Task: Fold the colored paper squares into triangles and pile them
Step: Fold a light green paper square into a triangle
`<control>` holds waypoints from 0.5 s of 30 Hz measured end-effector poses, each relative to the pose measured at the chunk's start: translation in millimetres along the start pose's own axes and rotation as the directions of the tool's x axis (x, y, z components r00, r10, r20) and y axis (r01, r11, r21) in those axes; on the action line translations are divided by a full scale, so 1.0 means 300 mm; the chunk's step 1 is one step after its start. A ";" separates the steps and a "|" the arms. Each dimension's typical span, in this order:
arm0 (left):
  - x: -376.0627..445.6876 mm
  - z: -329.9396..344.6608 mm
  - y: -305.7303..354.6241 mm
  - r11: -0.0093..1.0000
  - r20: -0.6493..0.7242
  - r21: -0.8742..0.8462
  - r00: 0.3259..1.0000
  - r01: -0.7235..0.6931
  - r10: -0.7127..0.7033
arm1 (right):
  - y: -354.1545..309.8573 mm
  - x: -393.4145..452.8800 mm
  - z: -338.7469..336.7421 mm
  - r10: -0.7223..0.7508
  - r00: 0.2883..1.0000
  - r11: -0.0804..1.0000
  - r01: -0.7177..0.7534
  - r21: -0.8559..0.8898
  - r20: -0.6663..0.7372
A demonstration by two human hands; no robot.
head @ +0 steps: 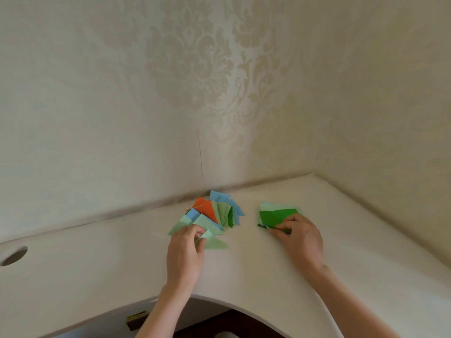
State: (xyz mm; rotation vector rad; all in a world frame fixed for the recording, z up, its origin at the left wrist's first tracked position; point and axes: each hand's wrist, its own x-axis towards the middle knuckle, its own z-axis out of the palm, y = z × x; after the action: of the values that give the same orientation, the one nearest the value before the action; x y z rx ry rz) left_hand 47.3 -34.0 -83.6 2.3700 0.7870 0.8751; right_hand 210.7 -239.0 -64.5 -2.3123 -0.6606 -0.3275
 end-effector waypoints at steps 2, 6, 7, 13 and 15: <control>0.002 0.004 -0.002 0.999 -0.035 0.018 0.998 -0.047 0.048 | 0.010 -0.002 -0.012 -0.017 1.000 0.998 0.016 0.057 0.012; -0.001 0.013 0.008 0.994 -0.022 0.033 0.994 -0.103 0.104 | 0.017 -0.012 -0.051 -0.127 0.982 0.989 0.136 0.063 -0.137; -0.001 0.017 0.010 0.993 -0.015 0.039 0.994 -0.109 0.110 | 0.010 -0.018 -0.070 -0.173 0.963 0.981 0.187 0.049 -0.205; -0.025 0.010 0.023 0.981 -0.003 0.109 0.987 -0.160 0.162 | -0.060 -0.151 -0.110 -0.529 0.817 0.848 0.521 -0.099 -0.231; -0.038 0.009 0.034 0.979 -0.004 0.107 0.985 -0.172 0.174 | -0.057 -0.191 -0.079 -0.541 0.831 0.841 0.534 -0.086 -0.131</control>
State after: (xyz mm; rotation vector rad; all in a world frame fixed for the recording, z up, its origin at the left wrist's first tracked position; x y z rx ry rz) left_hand 45.6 -49.5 -83.9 2.5591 0.6544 0.9407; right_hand 152.3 -265.7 -61.0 -2.0746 -1.2367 -0.7769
